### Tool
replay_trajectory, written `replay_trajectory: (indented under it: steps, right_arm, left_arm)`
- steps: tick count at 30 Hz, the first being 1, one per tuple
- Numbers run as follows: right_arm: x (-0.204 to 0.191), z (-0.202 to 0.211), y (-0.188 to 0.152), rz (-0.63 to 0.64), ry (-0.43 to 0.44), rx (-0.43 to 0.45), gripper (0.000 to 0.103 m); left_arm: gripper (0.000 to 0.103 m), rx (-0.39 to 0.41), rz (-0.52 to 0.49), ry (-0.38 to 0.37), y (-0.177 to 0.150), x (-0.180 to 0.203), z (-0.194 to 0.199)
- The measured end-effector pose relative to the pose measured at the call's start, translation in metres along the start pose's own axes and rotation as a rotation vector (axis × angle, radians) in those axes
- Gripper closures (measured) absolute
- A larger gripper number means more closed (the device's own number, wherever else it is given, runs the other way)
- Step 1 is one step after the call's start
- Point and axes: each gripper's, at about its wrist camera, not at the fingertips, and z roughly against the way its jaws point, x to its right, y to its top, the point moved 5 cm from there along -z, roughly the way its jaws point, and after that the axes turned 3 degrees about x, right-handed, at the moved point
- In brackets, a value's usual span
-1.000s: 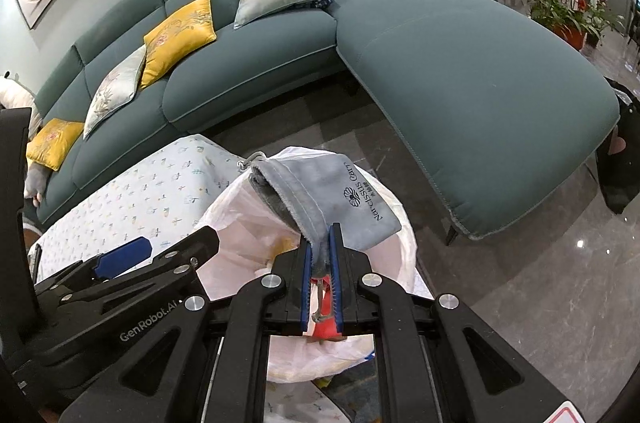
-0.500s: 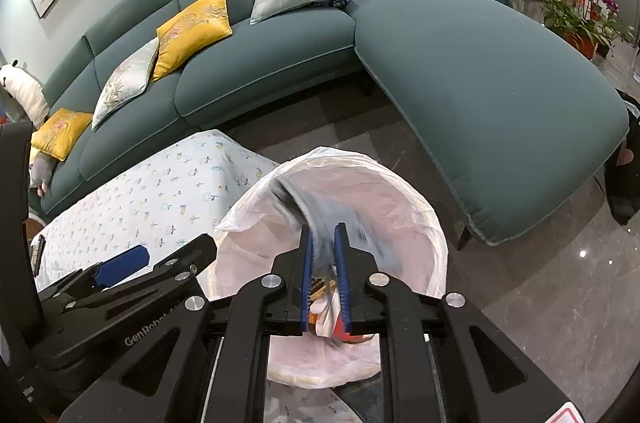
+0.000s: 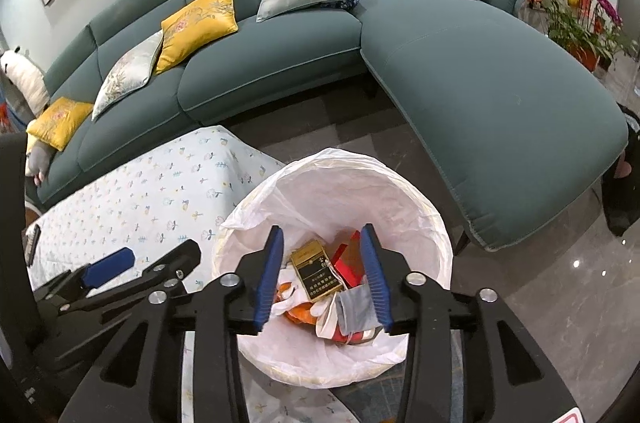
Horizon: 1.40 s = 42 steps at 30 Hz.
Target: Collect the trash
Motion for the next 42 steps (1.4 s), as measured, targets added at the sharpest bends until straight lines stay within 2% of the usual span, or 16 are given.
replay_trajectory:
  steps: [7,9,13,15,24,34,38,41,42]
  right_arm:
    - [-0.013,0.013,-0.003,0.075,-0.024,0.022,0.046]
    - [-0.014,0.017,-0.004,0.087,-0.030,0.028,0.039]
    - [-0.018,0.025,-0.006,0.102,-0.041,0.040,0.035]
    - [-0.018,0.029,-0.009,0.108,-0.049,0.048,0.030]
    - [-0.015,0.035,-0.024,0.100,-0.052,0.040,0.020]
    - [-0.017,0.036,-0.047,0.146,-0.083,0.024,0.018]
    - [-0.015,0.032,-0.051,0.129,-0.070,-0.001,0.017]
    - [-0.013,0.028,-0.054,0.120,-0.063,-0.017,0.006]
    - [-0.014,0.028,-0.054,0.122,-0.064,-0.013,0.007]
  left_arm:
    - [0.027,0.023,-0.012,0.026,-0.005,-0.013,0.011]
    - [0.027,0.030,-0.016,0.038,-0.008,-0.018,0.015]
    - [0.027,0.036,-0.012,0.051,-0.012,-0.026,0.021]
    - [0.022,0.043,-0.014,0.066,-0.016,-0.031,0.025]
    - [0.019,0.058,-0.034,0.099,-0.032,-0.043,0.036]
    - [0.015,0.051,-0.044,0.114,-0.048,-0.045,0.037]
    - [0.015,0.041,-0.034,0.121,-0.053,-0.047,0.033]
    - [0.015,0.037,-0.033,0.127,-0.055,-0.049,0.031]
    - [0.015,0.036,-0.032,0.130,-0.055,-0.049,0.030]
